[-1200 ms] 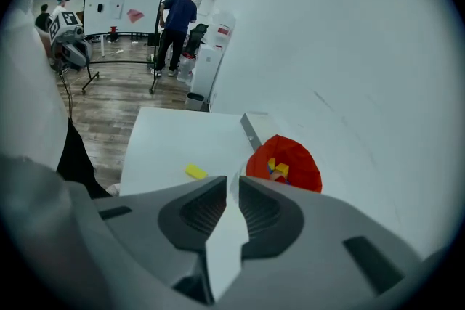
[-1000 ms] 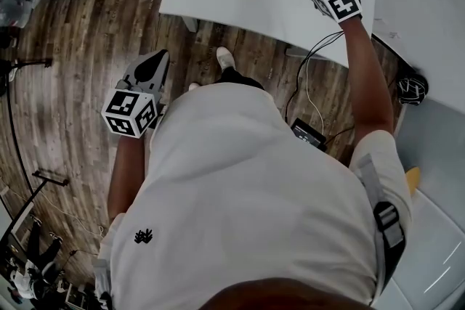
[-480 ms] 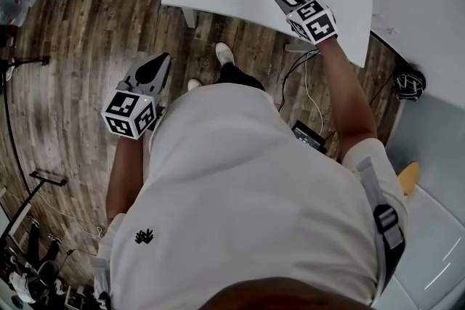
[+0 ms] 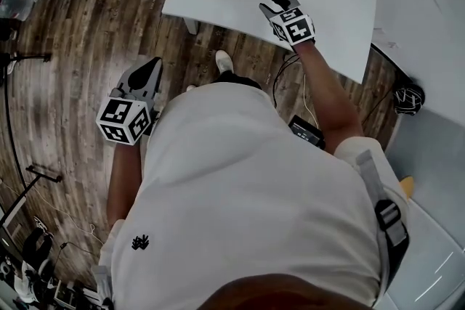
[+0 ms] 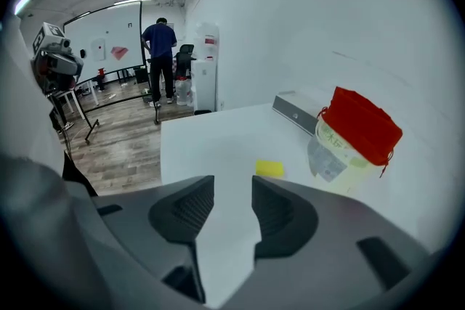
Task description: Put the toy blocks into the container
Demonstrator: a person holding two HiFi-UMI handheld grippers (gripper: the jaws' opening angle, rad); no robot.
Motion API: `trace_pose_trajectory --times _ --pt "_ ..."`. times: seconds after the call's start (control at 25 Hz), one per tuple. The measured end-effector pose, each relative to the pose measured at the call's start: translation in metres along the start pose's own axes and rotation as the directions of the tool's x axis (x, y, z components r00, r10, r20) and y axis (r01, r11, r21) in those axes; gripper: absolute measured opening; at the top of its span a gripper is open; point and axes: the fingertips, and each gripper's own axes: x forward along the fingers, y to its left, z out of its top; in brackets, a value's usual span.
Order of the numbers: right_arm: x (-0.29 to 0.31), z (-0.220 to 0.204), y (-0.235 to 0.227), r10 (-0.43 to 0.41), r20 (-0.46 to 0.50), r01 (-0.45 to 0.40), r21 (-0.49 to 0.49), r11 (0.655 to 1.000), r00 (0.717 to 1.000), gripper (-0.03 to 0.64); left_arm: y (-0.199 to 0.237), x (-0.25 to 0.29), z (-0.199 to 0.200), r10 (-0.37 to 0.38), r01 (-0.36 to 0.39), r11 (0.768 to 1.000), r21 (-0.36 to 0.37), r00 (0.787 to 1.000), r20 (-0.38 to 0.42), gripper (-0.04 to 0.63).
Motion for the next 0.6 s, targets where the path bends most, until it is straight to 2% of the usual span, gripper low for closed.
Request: trace_pose_trajectory --times 0.2,0.36,0.6 --pt "0.037 -0.005 -0.022 -0.003 -0.013 0.004 0.057 0.998 1.0 0.226 0.004 0.015 0.015 0.044 -0.044 0.999 -0.006 0.999 0.006 0.006" --pt "0.062 0.0 -0.039 -0.01 -0.01 0.011 0.109 0.994 1.0 0.247 0.004 0.026 0.023 0.068 -0.068 0.998 -0.01 0.998 -0.002 0.006" --pt "0.091 0.004 -0.058 -0.005 -0.024 0.008 0.126 0.992 1.0 0.268 0.005 0.04 0.032 0.114 -0.114 0.993 -0.022 0.993 -0.017 0.006"
